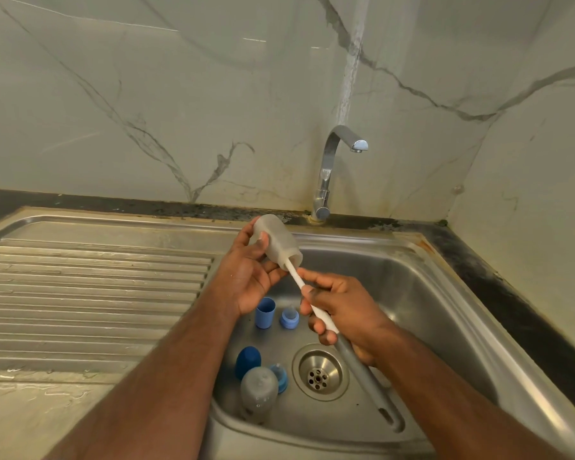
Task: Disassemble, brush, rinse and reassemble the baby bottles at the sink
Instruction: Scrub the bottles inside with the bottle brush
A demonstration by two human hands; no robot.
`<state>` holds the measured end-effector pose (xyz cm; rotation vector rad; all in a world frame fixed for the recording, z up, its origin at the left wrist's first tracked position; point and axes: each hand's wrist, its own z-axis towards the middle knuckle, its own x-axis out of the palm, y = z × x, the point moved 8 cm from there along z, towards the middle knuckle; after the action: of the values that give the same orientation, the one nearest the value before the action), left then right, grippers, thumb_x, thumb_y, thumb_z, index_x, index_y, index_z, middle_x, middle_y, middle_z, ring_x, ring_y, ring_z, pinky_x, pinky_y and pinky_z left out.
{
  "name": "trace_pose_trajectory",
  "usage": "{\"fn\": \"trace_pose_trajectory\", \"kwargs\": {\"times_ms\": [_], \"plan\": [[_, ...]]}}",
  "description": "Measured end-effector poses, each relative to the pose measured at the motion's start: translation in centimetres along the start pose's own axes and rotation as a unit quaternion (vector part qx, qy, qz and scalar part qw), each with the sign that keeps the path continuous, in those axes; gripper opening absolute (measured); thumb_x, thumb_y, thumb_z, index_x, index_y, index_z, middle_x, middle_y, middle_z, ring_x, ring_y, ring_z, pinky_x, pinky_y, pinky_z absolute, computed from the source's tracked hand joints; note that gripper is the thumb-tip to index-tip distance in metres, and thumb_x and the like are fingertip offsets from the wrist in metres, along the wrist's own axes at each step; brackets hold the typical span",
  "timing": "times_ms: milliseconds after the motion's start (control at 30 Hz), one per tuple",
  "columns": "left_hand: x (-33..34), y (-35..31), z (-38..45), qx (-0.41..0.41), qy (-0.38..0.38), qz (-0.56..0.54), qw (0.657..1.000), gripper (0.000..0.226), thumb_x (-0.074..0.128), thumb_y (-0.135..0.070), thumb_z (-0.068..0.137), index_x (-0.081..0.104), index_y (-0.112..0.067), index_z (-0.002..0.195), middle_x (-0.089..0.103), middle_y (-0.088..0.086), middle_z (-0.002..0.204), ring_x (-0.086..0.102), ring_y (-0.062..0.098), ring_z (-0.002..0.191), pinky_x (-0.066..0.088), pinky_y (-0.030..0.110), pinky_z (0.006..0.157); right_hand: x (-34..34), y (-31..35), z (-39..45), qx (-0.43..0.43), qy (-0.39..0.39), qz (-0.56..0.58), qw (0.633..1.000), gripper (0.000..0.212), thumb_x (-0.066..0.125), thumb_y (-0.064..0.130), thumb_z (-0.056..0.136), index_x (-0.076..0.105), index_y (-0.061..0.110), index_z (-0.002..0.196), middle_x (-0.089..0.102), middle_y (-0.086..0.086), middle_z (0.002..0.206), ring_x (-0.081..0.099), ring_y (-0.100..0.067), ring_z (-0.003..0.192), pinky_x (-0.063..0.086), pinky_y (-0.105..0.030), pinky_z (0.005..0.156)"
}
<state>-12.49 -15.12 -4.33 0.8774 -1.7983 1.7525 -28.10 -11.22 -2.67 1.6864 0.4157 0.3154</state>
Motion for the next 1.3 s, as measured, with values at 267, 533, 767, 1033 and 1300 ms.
{"fn": "trace_pose_trajectory", "kwargs": {"times_ms": [267, 533, 767, 1033, 1300], "plan": [[-0.3, 0.2, -0.4, -0.003, -0.02, 0.029, 0.999, 0.043, 0.056, -0.01, 0.101, 0.052, -0.029, 0.14, 0.054, 0.02, 0.137, 0.067, 0.044, 0.114, 0.063, 0.051, 0.078, -1.9, 0.8, 0.3, -0.025, -0.066, -0.221, 0.973, 0.04, 0.053, 0.016, 0.103, 0.057, 0.035, 0.138, 0.064, -0.002, 0.078, 0.051, -0.007, 0.047, 0.041, -0.024, 0.044], [0.1, 0.5, -0.6, -0.023, -0.002, 0.043, 0.999, 0.038, 0.056, -0.012, 0.101, 0.055, -0.028, 0.135, 0.055, 0.021, 0.138, 0.065, 0.046, 0.116, 0.058, 0.057, 0.091, -1.6, 1.0, 0.1, -0.031, -0.035, -0.264, 0.963, 0.043, 0.055, 0.016, 0.101, 0.057, 0.036, 0.139, 0.061, 0.002, 0.072, 0.047, -0.009, 0.05, 0.04, -0.023, 0.046], [-0.4, 0.1, -0.3, -0.001, -0.022, 0.035, 0.999, 0.043, 0.058, -0.012, 0.1, 0.052, -0.028, 0.139, 0.055, 0.021, 0.138, 0.068, 0.044, 0.113, 0.063, 0.051, 0.079, -1.5, 0.7, -0.1, -0.019, -0.075, -0.152, 0.985, 0.038, 0.057, 0.014, 0.1, 0.061, 0.032, 0.134, 0.065, -0.001, 0.074, 0.051, -0.012, 0.052, 0.04, -0.026, 0.045], [-0.3, 0.2, -0.4, -0.004, -0.024, 0.038, 0.999, 0.043, 0.056, -0.011, 0.101, 0.051, -0.027, 0.14, 0.055, 0.02, 0.136, 0.066, 0.045, 0.115, 0.061, 0.056, 0.084, -1.6, 2.2, 0.0, -0.095, -0.082, -0.485, 0.865, 0.047, 0.053, 0.025, 0.101, 0.048, 0.042, 0.144, 0.068, 0.009, 0.103, 0.06, -0.008, 0.072, 0.048, -0.019, 0.065], [-0.4, 0.0, -0.7, 0.002, -0.066, 0.023, 0.998, 0.036, 0.062, -0.019, 0.1, 0.051, -0.002, 0.13, 0.071, 0.025, 0.117, 0.074, 0.034, 0.103, 0.064, 0.042, 0.081, 0.6, 2.7, -0.6, -0.14, -0.112, -0.646, 0.742, 0.071, 0.043, 0.014, 0.102, 0.006, 0.029, 0.16, 0.04, -0.005, 0.117, 0.043, -0.017, 0.097, 0.042, -0.029, 0.079]]}}
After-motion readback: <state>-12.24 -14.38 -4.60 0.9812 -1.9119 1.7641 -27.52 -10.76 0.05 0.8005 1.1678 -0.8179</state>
